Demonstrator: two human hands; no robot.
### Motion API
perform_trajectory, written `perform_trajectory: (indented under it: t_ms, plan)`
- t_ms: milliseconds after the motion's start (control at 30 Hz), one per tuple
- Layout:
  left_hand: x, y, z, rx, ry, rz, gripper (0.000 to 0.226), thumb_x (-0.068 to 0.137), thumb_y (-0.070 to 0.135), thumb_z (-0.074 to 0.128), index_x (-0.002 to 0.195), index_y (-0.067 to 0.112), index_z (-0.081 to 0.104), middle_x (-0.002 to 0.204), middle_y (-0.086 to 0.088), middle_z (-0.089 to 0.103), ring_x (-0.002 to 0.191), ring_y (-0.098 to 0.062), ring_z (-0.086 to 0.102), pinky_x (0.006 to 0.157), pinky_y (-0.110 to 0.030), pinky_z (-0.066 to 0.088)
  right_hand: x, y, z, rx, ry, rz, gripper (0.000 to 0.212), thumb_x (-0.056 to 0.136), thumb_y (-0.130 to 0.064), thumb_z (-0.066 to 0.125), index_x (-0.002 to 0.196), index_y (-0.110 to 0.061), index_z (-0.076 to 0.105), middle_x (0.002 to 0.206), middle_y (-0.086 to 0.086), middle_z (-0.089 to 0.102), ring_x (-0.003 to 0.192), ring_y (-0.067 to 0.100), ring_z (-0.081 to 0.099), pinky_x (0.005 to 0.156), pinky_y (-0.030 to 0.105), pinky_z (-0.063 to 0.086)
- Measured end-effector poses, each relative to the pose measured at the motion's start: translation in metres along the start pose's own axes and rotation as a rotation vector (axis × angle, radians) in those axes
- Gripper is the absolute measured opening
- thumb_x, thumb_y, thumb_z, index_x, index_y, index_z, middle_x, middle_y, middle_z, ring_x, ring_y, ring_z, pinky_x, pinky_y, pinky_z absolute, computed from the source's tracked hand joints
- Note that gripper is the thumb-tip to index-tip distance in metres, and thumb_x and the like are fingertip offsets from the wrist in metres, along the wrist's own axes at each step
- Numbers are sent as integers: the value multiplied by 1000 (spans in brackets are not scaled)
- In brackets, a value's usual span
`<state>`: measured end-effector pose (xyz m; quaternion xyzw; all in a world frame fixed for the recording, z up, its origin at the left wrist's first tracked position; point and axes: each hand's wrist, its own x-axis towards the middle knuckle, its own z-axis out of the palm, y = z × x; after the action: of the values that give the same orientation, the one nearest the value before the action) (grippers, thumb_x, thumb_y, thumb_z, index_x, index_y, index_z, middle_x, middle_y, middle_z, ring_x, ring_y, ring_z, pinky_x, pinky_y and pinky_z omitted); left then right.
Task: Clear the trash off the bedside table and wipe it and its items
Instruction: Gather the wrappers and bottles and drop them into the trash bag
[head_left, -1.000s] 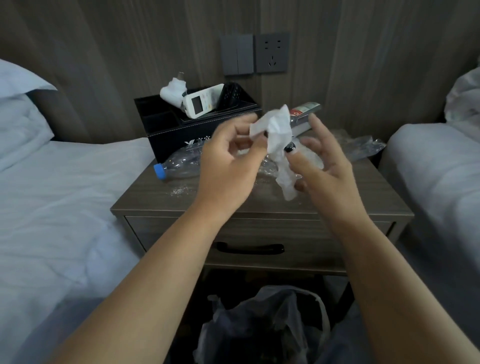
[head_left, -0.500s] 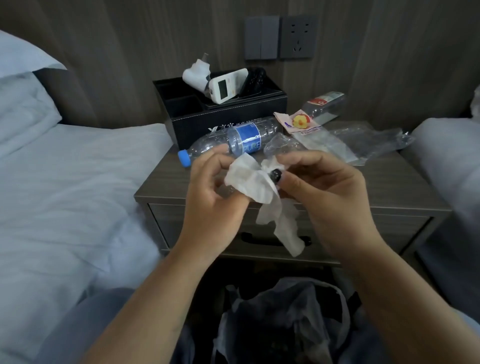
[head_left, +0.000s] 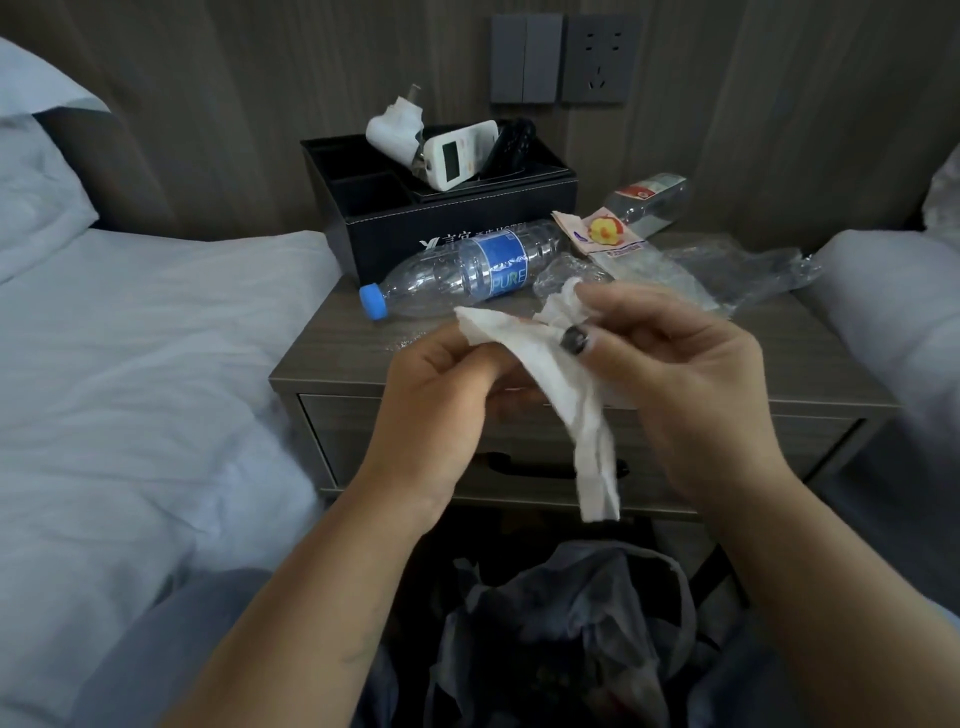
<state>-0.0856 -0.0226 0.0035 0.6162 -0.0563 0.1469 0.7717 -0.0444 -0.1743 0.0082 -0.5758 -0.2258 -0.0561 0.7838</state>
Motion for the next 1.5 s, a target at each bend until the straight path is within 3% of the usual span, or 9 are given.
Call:
perform_trajectory:
  t_ms: [300,467,633,767,900,1033,1233,1367,1500]
  plan:
    - [1,2,0,-163,-7,-160,26,85,28,58,100,13,72,104,-10,73,89,-24,72,73,-38,58,-5,4,-8,-205,11,-90,26,76,12,72,84,-13,71,86,1,74,79,12,70,71,23,56]
    - [-3,1,5,-219,-207,-494,58,81,52,60,124,13,64,109,-18,70,94,-33,70,75,-38,58,-6,3,-10,-404,29,-381,37,81,14,67,107,-12,66,93,5,64,88,14,65,81,20,51]
    - [-3,0,8,-393,-191,-373,40,84,35,63,114,9,69,105,-12,72,89,-19,72,68,-27,58,-12,6,-9,-506,-100,-481,32,81,10,68,107,-8,68,92,9,58,85,23,61,73,28,53]
    - [1,-4,2,-331,-73,-264,23,76,17,68,97,9,76,99,-9,75,84,-15,72,65,-22,57,-17,3,-13,-431,-143,-401,23,81,-3,60,100,-4,72,94,13,60,90,25,61,80,36,52]
    - [3,-6,-5,-266,4,-194,18,71,11,71,88,7,74,97,-13,75,86,-21,73,67,-25,57,-18,4,-12,-295,-79,-94,19,79,-20,76,97,-15,73,103,13,65,92,25,67,81,42,57]
    - [0,-13,-4,91,69,-61,17,67,13,82,82,20,78,91,-8,76,89,-21,72,82,-33,57,-20,7,-11,7,-51,210,13,80,-7,69,92,-11,72,88,9,74,78,18,69,68,27,57]
    - [-5,-17,3,125,-108,-170,25,67,40,84,83,22,80,91,-8,77,91,-22,73,74,-28,57,-28,14,-21,-311,60,47,30,83,11,64,90,-16,74,94,8,70,86,15,70,81,26,55]
    - [-6,-24,3,1,-14,-244,33,58,19,81,89,14,71,88,-6,76,82,-19,73,67,-23,56,-41,18,-27,-246,-134,4,38,80,19,61,99,-12,72,109,7,65,100,16,68,89,23,52]
    - [-14,-42,2,278,-159,-341,28,67,1,82,88,19,75,86,-3,76,80,-14,73,67,-20,55,-54,28,-52,-393,-181,159,44,78,21,58,88,-19,73,110,4,67,95,10,69,82,18,53]
